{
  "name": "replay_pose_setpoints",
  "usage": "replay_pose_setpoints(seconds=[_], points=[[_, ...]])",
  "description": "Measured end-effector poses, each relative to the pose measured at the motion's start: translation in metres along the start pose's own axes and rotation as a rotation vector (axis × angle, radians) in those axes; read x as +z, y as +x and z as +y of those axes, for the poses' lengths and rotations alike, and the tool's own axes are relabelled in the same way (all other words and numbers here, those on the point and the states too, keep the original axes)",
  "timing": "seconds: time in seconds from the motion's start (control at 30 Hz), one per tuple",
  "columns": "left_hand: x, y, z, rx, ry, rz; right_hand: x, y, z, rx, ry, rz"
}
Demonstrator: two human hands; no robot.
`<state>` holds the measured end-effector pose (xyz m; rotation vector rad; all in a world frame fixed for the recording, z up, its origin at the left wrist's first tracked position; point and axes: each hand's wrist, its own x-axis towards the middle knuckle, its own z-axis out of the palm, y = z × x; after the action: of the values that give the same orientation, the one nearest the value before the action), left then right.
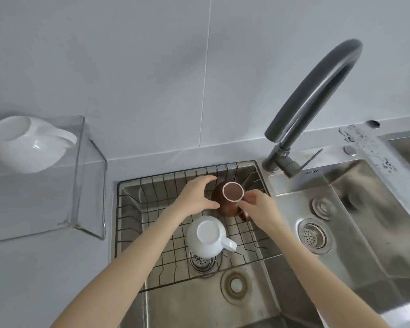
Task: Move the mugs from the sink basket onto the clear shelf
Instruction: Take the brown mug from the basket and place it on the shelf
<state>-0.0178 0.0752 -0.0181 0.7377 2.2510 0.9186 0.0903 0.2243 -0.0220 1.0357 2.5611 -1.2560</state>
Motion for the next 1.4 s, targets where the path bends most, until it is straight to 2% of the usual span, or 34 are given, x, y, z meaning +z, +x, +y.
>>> replay_pose_setpoints(seconds=[0.3,0.67,1.0,1.13,1.4], points=[[0.024,0.056,-0.008,0.002,0.183,-0.219,0.033,0.004,0.037,0.083,-0.002,0.035],[0.025,0.052,-0.013,0.007,0.11,-0.186,0.033,-0.002,0.04,0.036,0.13,0.117],[-0.038,-0.005,0.021,0.073,0.048,0.007,-0.002,-0.028,-0.024,-0.183,0.144,0.165],[-0.08,-0.056,0.033,0.111,-0.009,0.167,-0.01,-0.052,-0.075,-0.32,0.158,0.159],[-0.156,-0.164,0.009,0.112,-0.049,0.447,0.023,-0.106,-0.171,-0.539,0.203,0.023]])
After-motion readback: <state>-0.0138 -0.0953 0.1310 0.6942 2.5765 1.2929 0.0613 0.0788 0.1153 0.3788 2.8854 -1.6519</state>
